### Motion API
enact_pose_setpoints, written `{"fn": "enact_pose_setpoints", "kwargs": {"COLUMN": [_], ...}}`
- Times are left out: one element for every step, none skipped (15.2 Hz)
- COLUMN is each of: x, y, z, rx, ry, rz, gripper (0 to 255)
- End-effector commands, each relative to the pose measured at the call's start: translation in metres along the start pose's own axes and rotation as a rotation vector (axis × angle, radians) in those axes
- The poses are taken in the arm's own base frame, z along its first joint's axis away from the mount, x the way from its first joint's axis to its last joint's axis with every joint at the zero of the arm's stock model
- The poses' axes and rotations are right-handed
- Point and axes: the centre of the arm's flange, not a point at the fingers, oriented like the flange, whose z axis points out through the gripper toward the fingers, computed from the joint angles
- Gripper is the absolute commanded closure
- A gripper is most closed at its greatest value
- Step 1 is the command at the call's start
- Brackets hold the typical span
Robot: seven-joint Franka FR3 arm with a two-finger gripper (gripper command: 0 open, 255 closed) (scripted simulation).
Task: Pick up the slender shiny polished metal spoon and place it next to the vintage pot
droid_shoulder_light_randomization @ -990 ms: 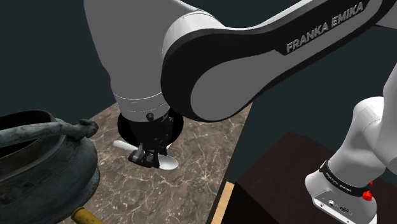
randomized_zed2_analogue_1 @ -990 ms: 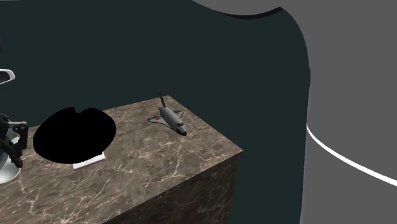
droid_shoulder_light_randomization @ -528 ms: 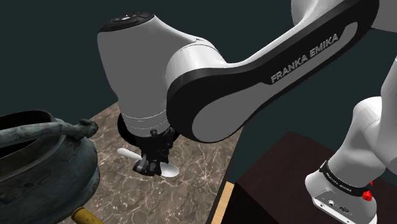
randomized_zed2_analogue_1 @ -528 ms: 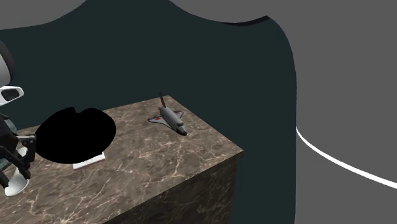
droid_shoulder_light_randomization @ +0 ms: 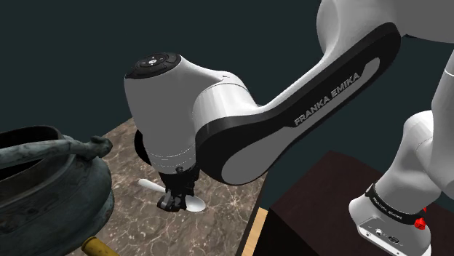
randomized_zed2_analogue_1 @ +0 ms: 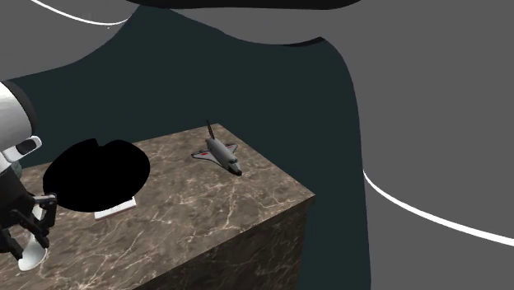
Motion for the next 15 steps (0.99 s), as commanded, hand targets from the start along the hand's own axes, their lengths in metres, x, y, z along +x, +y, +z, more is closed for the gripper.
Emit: {"fn": "enact_pose_setpoints", "kwargs": {"x": [-0.001,-0.001,-0.001,-0.001,-0.001,-0.001,-0.001,-0.001,-0.001,-0.001,-0.001,-0.001,-0.001,-0.001,-0.001], "y": [-0.001,-0.001,-0.001,-0.001,-0.001,-0.001,-0.001,-0.001,-0.001,-0.001,-0.001,-0.001,-0.001,-0.001,-0.001], "z": [0.011,0.011,0.011,0.011,0.011,0.011,0.011,0.011,0.011,0.011,0.011,0.011,0.011,0.011,-0.002], "rx": [0.000,0.000,0.000,0.000,0.000,0.000,0.000,0.000,0.000,0.000,0.000,0.000,0.000,0.000,0.000], "ry": [0.001,0.000,0.000,0.001,0.001,0.001,0.001,0.001,0.001,0.001,0.001,0.001,0.001,0.001,0.001], "rz": [0.000,0.000,0.000,0.000,0.000,0.000,0.000,0.000,0.000,0.000,0.000,0.000,0.000,0.000,0.000], "gripper": [255,255,255,255,255,255,255,255,0,0,0,0,0,0,0]}}
